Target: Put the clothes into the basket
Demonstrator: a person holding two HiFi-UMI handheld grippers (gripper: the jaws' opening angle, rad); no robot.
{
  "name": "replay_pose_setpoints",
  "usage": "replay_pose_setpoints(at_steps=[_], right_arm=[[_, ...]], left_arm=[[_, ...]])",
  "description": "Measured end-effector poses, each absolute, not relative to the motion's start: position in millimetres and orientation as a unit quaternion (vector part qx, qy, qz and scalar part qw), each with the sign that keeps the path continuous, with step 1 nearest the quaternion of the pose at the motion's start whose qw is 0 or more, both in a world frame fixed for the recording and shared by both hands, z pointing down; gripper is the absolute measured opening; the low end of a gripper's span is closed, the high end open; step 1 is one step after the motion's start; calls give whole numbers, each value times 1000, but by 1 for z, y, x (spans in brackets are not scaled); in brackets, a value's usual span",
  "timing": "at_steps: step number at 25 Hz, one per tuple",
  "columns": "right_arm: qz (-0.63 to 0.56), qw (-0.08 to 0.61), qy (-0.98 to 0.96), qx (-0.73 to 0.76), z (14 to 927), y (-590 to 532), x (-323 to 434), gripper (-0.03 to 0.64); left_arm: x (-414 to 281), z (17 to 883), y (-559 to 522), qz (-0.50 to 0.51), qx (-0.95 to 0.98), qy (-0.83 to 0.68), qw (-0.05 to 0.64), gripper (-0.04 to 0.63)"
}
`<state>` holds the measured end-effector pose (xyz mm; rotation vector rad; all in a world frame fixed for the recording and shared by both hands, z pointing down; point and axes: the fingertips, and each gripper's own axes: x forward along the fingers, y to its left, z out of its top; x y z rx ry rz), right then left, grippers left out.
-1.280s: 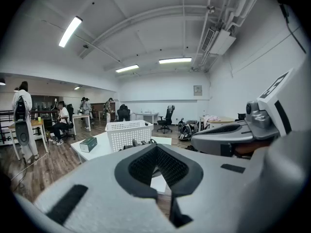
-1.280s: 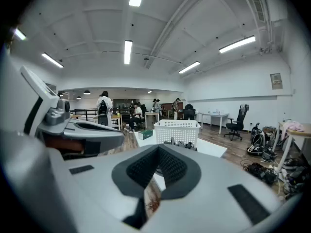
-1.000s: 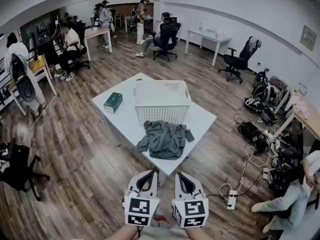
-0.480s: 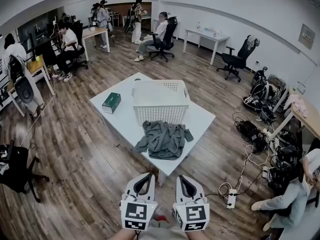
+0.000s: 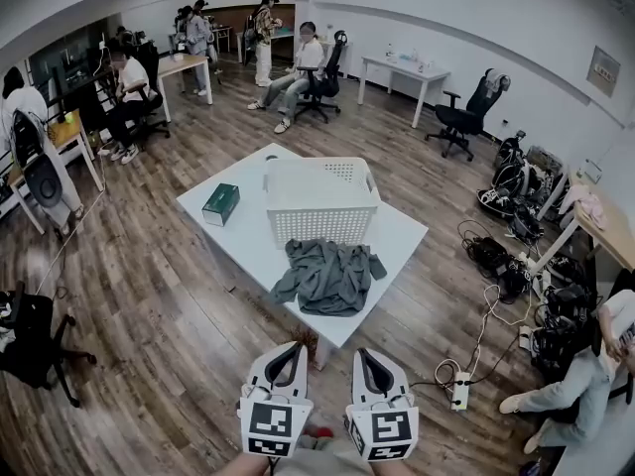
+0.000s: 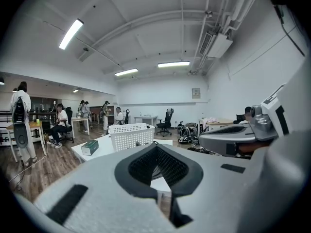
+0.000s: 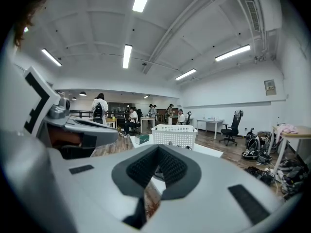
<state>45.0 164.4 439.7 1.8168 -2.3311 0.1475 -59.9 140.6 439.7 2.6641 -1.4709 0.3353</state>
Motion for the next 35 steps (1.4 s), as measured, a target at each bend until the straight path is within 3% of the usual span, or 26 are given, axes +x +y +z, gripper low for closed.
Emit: replay_pose_setpoints(at_steps=[18, 35], right_arm=[[43, 98, -783, 613, 445, 140, 33, 14], [45, 111, -793, 597, 461, 7, 75, 14]], left_arm=[[-71, 448, 110, 105, 871, -478, 47, 11], [-32, 461, -19, 105, 863, -492, 47, 11]])
